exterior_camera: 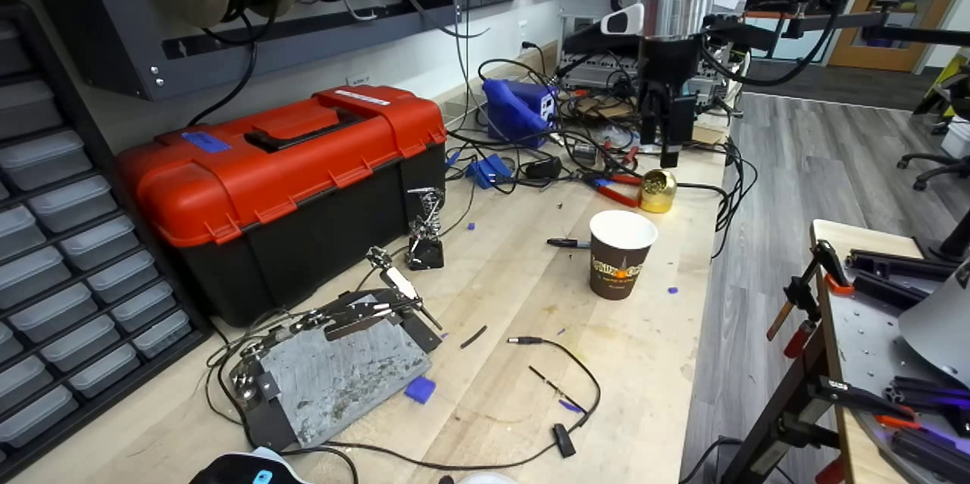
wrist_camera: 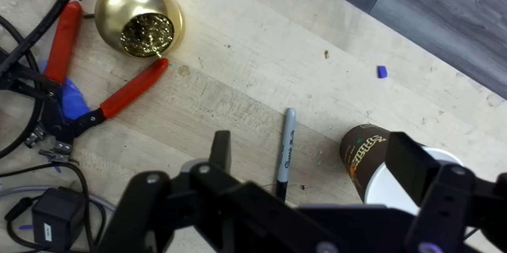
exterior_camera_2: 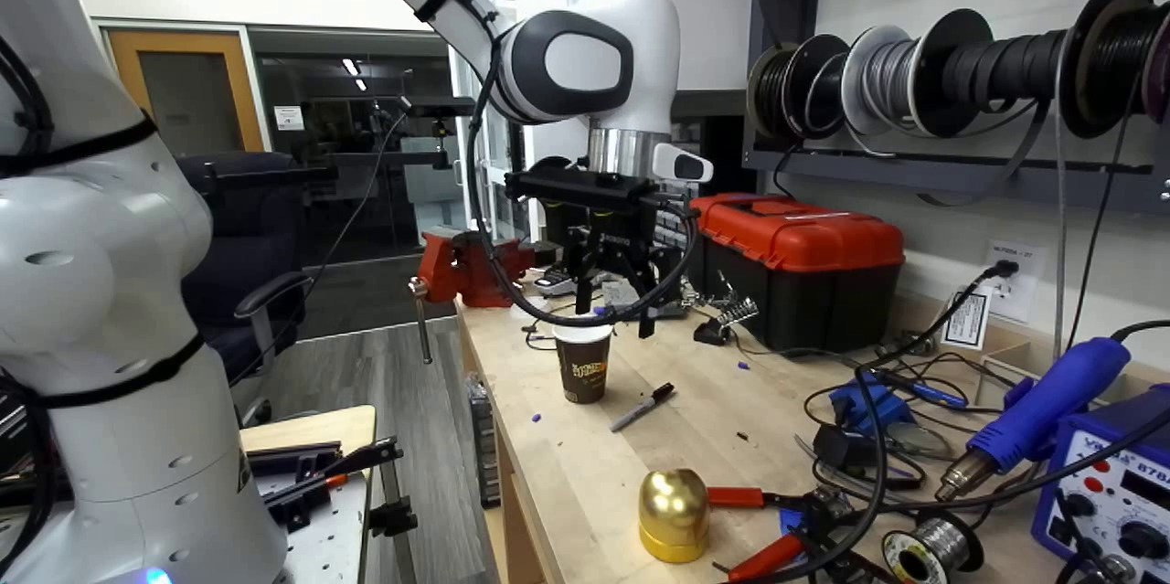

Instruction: Pick the pen on the table and put it in the cup

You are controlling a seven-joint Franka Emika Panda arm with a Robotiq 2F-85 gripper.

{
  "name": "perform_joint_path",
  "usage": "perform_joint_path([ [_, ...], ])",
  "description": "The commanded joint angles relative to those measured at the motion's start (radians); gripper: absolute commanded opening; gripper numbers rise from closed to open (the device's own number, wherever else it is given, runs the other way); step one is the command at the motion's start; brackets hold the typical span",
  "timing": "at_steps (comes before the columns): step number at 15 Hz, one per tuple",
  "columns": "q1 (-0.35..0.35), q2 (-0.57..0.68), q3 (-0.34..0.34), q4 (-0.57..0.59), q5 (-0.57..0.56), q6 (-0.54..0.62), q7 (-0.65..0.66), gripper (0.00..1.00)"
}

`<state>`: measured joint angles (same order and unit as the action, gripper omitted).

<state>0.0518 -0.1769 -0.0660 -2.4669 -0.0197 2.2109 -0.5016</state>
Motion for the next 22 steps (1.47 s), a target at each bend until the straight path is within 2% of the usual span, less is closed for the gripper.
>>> perform_joint_path([
  [1, 0.006, -0.02, 0.014, -0.086, 0.009, 0.095, -0.038, 1.0],
  [8, 0.021, 0.005, 0.022, -0.126, 0.016, 0.148, -0.059, 1.0],
  [14, 0.029, 0.05, 0.042, -0.069, -0.001, 0.14, -0.034, 1.0],
  [22, 0.014, 0.17, 0.066, 0.042, -0.017, 0.145, -0.027, 1.0],
])
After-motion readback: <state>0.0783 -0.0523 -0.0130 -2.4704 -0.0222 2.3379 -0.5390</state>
